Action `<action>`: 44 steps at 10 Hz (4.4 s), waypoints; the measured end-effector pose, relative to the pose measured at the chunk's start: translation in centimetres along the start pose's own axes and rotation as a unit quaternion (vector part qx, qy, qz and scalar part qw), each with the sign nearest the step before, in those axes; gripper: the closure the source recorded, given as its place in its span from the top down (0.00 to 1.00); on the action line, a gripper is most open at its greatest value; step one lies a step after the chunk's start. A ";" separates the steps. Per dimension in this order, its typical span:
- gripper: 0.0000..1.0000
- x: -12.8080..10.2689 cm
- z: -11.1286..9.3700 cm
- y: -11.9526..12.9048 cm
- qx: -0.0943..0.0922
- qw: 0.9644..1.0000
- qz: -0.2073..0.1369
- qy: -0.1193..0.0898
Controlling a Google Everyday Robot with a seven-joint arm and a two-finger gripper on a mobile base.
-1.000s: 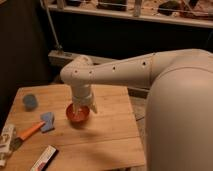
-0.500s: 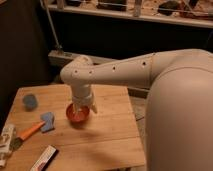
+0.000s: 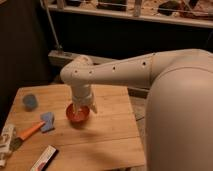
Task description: Place the pepper on the white sponge
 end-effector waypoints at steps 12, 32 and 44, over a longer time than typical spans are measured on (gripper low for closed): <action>0.65 0.0 0.0 0.0 0.000 1.000 0.000 0.000; 0.65 -4.4 -5.6 24.3 -0.043 0.793 -0.606 -0.037; 0.65 -4.5 -5.5 25.0 -0.054 0.793 -0.607 -0.031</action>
